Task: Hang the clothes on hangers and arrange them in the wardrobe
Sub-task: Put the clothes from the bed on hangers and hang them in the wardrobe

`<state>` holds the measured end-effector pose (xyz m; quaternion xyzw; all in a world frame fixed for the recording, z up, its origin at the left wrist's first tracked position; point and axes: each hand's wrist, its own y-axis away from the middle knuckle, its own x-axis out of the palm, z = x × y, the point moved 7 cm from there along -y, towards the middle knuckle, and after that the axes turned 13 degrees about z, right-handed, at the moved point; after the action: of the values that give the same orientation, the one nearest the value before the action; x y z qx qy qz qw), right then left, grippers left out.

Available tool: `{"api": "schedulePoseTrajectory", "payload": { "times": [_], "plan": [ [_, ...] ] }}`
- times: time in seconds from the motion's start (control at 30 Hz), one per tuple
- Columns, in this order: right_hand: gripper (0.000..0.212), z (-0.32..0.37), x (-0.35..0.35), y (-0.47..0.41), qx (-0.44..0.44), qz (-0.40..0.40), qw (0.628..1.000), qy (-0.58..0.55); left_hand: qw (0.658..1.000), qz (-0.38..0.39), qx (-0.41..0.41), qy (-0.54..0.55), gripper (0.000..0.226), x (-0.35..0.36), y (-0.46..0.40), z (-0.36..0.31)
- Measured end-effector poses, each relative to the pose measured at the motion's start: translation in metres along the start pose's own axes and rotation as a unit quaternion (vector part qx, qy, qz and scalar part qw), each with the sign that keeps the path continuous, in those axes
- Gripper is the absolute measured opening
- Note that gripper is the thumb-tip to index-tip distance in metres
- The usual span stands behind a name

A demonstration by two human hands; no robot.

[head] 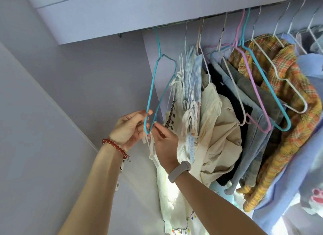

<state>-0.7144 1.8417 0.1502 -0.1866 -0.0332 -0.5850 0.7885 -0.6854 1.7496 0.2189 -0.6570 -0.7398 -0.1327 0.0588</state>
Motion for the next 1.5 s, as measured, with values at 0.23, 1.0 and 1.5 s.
{"api": "schedulePoseTrajectory", "payload": {
  "times": [0.23,1.0,1.5],
  "plan": [
    [0.014,-0.001,-0.002,-0.012,0.017,0.001,0.991,0.132,1.000,-0.001,-0.014,0.004,0.018,0.001,0.000,0.005],
    [0.057,0.116,-0.111,-0.069,0.052,0.041,0.837,0.543,0.967,-0.015,0.095,-0.234,0.019,0.041,-0.040,0.019],
    [0.019,0.073,0.046,-0.082,0.054,0.290,0.843,0.449,0.900,-0.207,0.063,-0.379,0.027,-0.040,-0.013,-0.024]
  ]
}}
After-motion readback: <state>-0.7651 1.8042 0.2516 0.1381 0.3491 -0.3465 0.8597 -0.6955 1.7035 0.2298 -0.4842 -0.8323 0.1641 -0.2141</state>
